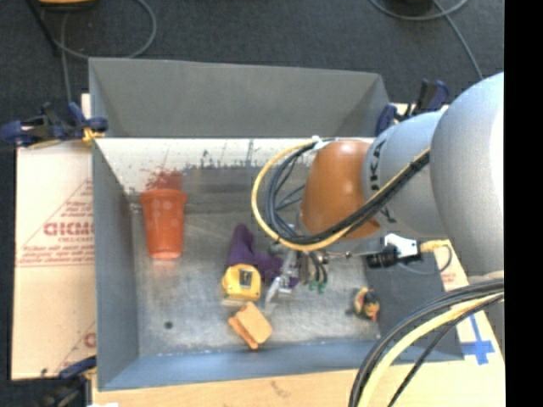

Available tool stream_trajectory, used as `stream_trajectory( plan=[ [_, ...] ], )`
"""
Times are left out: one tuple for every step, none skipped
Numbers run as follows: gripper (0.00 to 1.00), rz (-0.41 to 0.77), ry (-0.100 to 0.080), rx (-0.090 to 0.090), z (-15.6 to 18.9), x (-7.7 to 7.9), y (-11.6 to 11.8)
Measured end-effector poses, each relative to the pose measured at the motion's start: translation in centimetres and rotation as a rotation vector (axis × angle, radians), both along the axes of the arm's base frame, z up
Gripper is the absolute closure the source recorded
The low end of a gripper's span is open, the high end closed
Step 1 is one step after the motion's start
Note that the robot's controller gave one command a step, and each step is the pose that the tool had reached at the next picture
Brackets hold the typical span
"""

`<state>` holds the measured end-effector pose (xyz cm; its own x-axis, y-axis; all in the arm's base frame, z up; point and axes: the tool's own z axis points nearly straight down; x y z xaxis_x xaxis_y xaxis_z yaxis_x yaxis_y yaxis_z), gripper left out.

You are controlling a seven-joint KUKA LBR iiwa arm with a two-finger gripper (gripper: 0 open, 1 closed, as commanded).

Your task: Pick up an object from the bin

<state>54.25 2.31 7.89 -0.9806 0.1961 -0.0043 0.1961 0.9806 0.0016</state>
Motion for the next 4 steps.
stream_trajectory(
  plan=[
    [1.0, -0.031, 0.014, 0.003, 0.2, -0.5, -0.1],
    [1.0, -0.03, 0.013, 0.002, 0.2, -0.5, -0.1],
    [1.0, -0.029, 0.009, 0.0, 5.2, -1.3, -0.5],
    [1.0, -0.342, -0.004, 0.0, 23.3, 0.1, -0.1]
  ],
)
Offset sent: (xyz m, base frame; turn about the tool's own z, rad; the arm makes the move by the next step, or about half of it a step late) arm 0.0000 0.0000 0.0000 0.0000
